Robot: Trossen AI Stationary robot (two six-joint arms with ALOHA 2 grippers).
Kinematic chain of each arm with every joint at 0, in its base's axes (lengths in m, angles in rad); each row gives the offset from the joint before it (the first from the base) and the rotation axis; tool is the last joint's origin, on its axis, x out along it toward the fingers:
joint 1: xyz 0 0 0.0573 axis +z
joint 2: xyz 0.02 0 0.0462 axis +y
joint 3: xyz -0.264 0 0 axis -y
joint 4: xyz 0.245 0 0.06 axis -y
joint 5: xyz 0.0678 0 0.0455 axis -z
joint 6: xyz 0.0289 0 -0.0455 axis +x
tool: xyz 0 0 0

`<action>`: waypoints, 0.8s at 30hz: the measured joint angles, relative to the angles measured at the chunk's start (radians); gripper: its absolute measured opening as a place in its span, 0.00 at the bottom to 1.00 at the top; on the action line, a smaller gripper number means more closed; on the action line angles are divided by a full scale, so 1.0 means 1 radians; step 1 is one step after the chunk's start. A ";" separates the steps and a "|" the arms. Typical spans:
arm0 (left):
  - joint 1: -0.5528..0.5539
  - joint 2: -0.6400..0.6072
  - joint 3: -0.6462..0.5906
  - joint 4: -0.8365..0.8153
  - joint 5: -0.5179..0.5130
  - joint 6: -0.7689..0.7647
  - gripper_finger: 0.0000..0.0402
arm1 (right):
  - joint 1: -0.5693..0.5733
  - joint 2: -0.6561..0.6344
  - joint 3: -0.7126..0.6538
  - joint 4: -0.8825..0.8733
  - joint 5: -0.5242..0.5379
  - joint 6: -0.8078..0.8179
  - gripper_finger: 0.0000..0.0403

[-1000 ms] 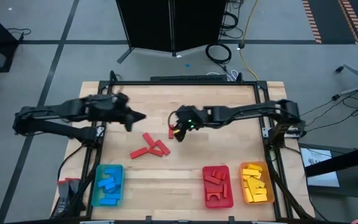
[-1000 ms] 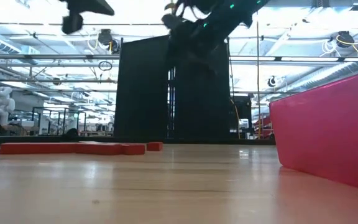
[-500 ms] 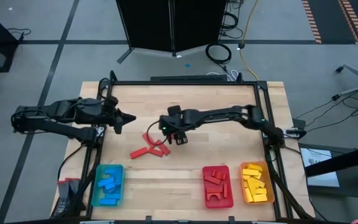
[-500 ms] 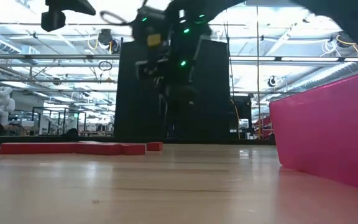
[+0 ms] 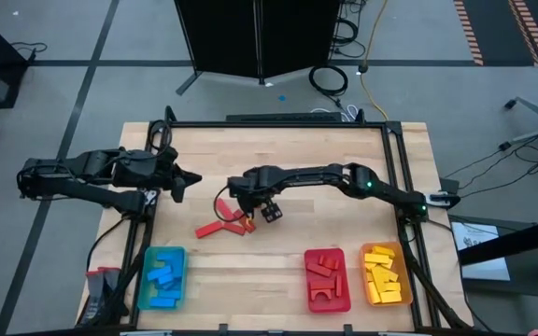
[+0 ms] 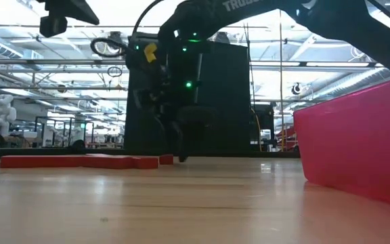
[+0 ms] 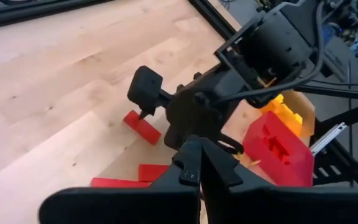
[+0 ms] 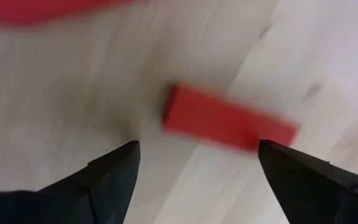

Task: Sort blocks
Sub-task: Put the red block into the red bin

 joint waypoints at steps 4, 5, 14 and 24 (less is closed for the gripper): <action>0.000 0.000 0.000 -0.005 -0.006 0.000 0.00 | 0.001 -0.001 0.002 0.058 0.049 -0.051 0.81; 0.000 0.000 0.000 -0.005 -0.006 0.000 0.00 | 0.001 -0.001 0.002 0.058 0.063 -0.059 0.81; 0.001 0.000 0.000 -0.005 -0.054 0.001 0.00 | -0.003 -0.005 0.001 0.111 0.071 -0.155 0.81; 0.001 0.000 0.000 -0.005 -0.084 0.002 0.02 | -0.002 -0.004 0.001 0.162 -0.031 -0.288 0.81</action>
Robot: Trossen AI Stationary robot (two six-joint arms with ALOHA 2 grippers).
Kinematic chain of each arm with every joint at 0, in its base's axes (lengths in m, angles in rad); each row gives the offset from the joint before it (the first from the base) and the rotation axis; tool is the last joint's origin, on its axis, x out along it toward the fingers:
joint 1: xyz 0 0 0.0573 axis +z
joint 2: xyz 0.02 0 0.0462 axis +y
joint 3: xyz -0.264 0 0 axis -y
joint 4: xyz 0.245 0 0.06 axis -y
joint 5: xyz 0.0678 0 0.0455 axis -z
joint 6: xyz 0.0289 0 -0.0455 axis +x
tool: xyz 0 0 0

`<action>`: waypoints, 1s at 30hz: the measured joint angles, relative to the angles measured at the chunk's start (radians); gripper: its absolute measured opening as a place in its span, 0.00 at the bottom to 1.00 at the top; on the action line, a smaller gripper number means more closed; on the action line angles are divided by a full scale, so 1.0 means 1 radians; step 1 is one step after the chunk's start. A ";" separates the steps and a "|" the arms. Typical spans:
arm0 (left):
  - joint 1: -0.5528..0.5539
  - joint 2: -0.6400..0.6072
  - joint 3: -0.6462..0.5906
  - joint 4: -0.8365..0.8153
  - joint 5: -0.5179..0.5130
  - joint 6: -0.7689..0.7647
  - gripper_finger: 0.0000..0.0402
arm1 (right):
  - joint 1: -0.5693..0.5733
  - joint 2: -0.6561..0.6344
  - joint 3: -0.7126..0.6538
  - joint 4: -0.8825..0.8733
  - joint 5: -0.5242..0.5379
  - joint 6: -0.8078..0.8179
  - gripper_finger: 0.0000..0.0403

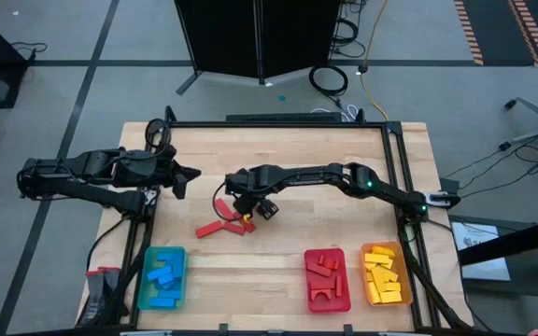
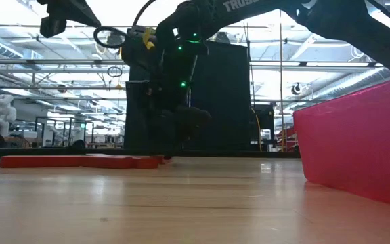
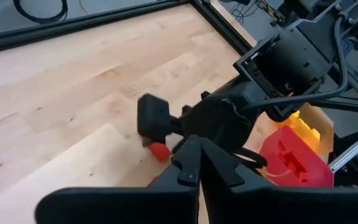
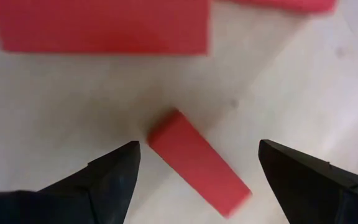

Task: Sort blocks
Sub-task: Put the red block into the red bin

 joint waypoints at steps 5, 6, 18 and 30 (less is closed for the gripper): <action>0.000 0.000 0.000 0.000 -0.013 -0.002 0.02 | 0.000 0.000 -0.029 0.042 -0.059 -0.040 0.80; 0.000 0.000 0.000 0.000 -0.013 -0.002 0.02 | 0.001 0.001 -0.035 0.043 -0.059 -0.037 0.80; 0.000 0.000 0.000 0.000 -0.013 -0.008 0.02 | -0.013 -0.006 -0.101 0.012 -0.083 0.082 0.24; 0.000 0.000 0.000 0.000 -0.008 -0.008 0.02 | -0.001 -0.057 -0.113 -0.018 -0.102 0.406 0.01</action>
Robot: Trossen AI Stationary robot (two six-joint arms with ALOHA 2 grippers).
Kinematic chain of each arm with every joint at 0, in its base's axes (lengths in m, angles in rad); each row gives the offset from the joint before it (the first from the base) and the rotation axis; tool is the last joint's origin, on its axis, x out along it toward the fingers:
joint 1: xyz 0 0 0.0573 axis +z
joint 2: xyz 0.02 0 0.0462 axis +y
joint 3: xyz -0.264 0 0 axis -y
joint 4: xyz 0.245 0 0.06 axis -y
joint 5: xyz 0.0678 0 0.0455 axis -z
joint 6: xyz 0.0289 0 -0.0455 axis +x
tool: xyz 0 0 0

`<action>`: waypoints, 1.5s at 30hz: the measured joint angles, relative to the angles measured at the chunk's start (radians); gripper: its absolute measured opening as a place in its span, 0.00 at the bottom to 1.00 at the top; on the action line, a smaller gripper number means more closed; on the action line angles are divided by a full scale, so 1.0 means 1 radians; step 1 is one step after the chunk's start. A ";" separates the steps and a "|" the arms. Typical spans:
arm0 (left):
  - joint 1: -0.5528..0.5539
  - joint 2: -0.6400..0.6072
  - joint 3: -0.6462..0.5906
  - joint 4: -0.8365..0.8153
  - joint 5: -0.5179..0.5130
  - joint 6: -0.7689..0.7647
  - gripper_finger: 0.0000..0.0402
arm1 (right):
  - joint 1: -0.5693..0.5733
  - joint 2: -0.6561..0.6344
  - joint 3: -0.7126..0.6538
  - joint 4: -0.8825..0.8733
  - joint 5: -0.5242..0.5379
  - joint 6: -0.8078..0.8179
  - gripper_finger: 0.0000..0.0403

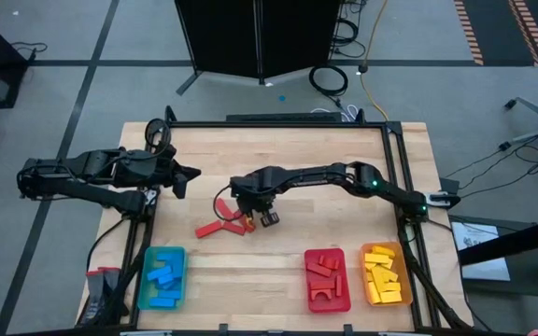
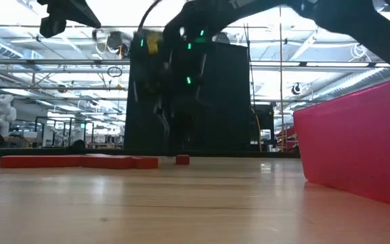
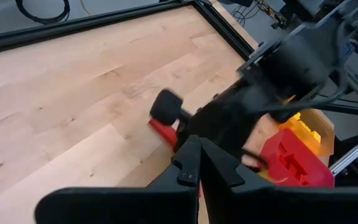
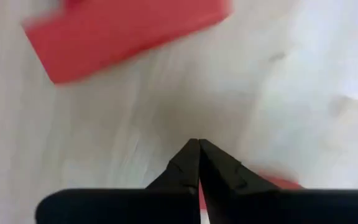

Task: Sort blocks
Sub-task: Put the red block into the red bin

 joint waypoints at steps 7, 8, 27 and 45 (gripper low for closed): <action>0.000 0.000 0.000 -0.003 0.002 0.000 0.02 | -0.027 -0.096 0.007 0.046 0.009 0.240 0.03; 0.000 0.000 0.000 -0.004 0.005 0.000 0.02 | -0.033 -0.099 0.007 0.048 0.006 0.304 0.05; 0.000 0.000 0.000 -0.025 0.017 -0.001 0.02 | -0.083 -0.057 0.007 -0.014 0.107 0.948 0.71; 0.000 0.000 0.000 -0.043 0.047 0.007 0.02 | -0.073 0.022 0.008 -0.066 0.055 1.083 0.66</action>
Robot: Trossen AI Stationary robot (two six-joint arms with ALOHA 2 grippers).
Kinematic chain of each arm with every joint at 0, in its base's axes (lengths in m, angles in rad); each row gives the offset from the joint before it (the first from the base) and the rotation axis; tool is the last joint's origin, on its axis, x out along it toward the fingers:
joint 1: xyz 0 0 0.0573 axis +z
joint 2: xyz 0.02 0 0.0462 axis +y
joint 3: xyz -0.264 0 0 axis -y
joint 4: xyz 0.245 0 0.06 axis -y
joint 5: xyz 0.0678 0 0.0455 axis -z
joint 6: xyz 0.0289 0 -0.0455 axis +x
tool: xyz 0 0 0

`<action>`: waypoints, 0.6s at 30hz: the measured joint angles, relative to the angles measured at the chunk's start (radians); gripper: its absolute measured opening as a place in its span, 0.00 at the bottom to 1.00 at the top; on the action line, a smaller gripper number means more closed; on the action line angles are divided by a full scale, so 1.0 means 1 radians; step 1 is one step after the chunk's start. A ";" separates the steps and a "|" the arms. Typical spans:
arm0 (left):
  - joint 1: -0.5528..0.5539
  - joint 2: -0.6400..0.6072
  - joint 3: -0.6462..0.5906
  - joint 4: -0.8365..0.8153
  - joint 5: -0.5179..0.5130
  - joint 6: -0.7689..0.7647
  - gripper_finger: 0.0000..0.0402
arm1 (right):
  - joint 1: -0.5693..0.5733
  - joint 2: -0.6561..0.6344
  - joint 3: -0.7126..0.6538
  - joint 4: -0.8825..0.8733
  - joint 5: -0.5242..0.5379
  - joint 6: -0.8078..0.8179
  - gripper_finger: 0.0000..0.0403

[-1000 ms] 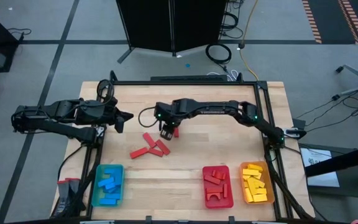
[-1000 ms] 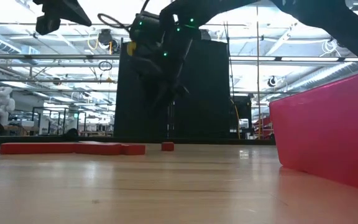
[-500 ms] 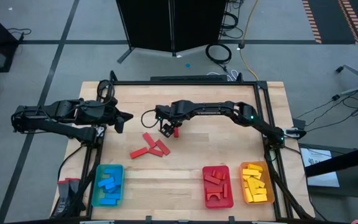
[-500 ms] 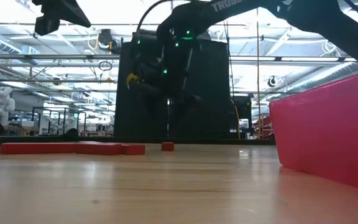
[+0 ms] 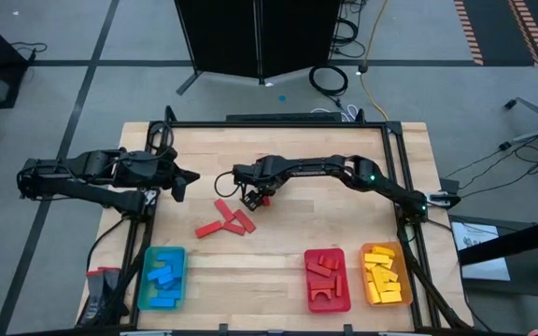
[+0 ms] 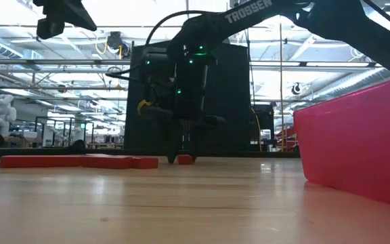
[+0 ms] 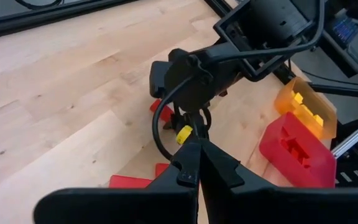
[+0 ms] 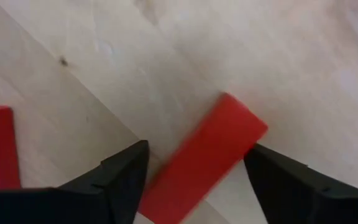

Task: Sort blocks
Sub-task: Put the red block into the red bin

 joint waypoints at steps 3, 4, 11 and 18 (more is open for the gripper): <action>0.000 0.000 0.000 -0.003 -0.001 0.023 0.02 | 0.001 0.018 0.002 0.007 -0.013 -0.018 0.56; 0.000 0.000 0.000 -0.004 -0.002 0.026 0.02 | 0.001 0.021 0.004 -0.003 -0.022 -0.026 0.51; 0.000 0.000 0.000 -0.010 -0.005 0.027 0.02 | 0.016 0.029 0.004 -0.042 -0.028 -0.139 0.20; 0.000 -0.014 0.000 -0.007 -0.067 0.027 0.02 | 0.052 -0.068 -0.010 -0.191 -0.015 -0.204 0.20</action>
